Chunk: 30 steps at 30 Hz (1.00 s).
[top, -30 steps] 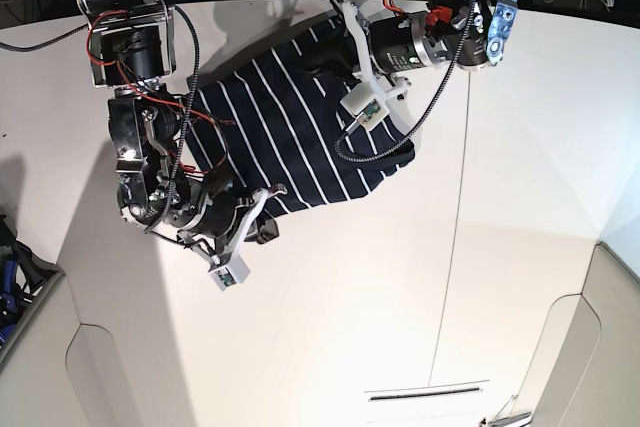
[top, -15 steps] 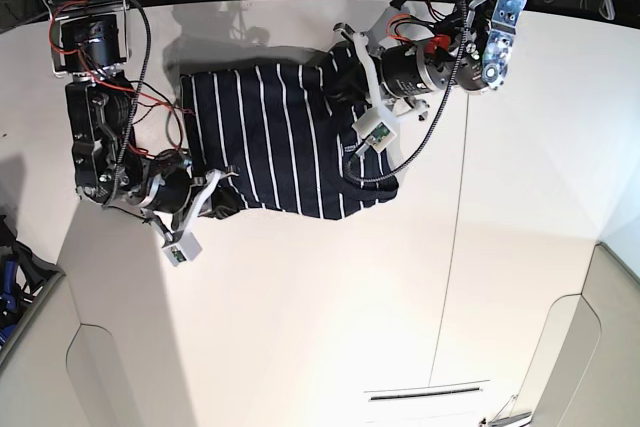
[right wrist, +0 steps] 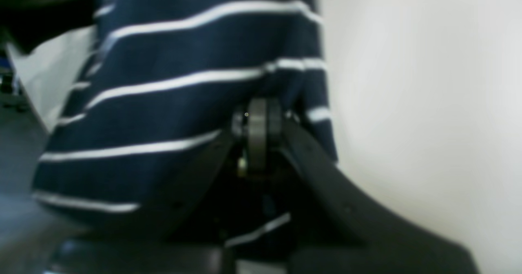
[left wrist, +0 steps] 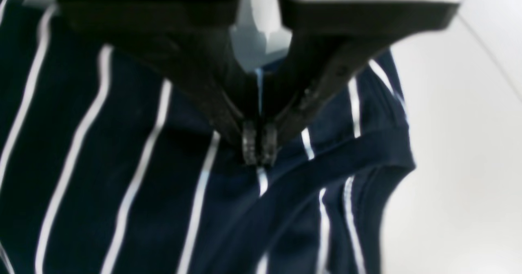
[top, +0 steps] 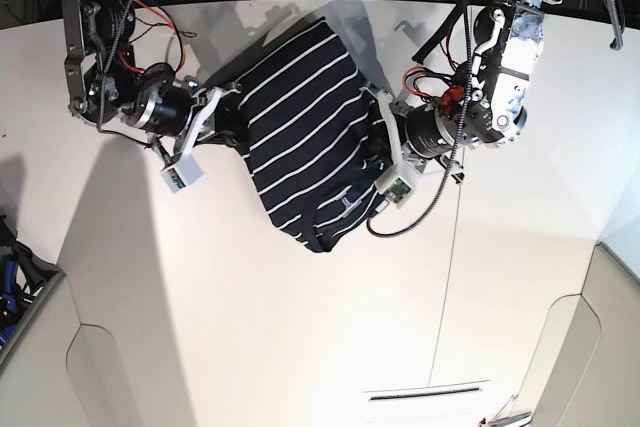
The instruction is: Fold the T-shirt properly
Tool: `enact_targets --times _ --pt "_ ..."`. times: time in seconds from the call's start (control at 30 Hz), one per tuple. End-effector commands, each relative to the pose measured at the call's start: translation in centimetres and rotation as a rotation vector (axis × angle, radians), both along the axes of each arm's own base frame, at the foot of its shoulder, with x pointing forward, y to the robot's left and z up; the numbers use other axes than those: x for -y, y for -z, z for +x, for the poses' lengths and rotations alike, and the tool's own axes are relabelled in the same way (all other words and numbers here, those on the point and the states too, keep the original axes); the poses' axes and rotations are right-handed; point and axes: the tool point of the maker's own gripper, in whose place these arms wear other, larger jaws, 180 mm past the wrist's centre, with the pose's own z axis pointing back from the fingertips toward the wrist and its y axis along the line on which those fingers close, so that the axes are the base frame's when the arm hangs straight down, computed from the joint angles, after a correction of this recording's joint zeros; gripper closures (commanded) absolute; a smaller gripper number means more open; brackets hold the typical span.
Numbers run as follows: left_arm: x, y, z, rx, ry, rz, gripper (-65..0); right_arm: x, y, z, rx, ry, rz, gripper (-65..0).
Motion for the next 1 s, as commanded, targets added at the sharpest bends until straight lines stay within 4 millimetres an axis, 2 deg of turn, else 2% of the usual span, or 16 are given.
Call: enact_targets --times 0.0,0.13,0.3,0.43,0.53,0.63,0.7,0.87,0.97 --pt "0.4 -1.7 1.3 0.057 0.004 -0.030 -1.1 -0.9 -1.5 0.4 0.042 -0.003 0.049 0.0" --pt "0.2 -2.5 2.4 0.084 -0.007 -0.029 -1.1 -1.9 -1.5 -0.6 0.028 -0.004 0.074 0.0" --pt "-0.2 -2.6 2.7 0.087 -0.035 -0.028 -1.1 -1.2 -1.1 -0.7 0.020 0.011 0.056 0.0" --pt "-2.0 -4.0 2.9 0.108 -0.062 -0.049 -1.1 0.2 -2.2 -0.2 0.053 0.047 0.044 0.0" --pt "-4.3 -5.5 1.9 0.122 -0.091 -0.043 -1.1 1.5 -3.1 -1.2 0.065 0.058 0.006 0.0" --pt "-6.2 -6.2 -0.1 0.110 -0.106 -0.021 -1.1 2.8 -3.5 -3.2 0.063 0.043 -0.051 0.0" --pt "-7.4 -5.6 -2.1 0.076 -0.115 -0.004 -1.1 3.7 -3.4 -5.0 0.046 0.014 -0.083 0.0" --pt "-10.5 -0.9 -9.5 -0.116 -0.164 0.086 -1.1 6.4 -1.4 -10.9 -0.080 -0.078 -0.161 0.0" --pt "-12.8 1.0 -14.3 -0.225 -0.207 0.149 -1.1 7.8 -0.4 -14.7 -0.176 -0.158 -0.204 0.0"
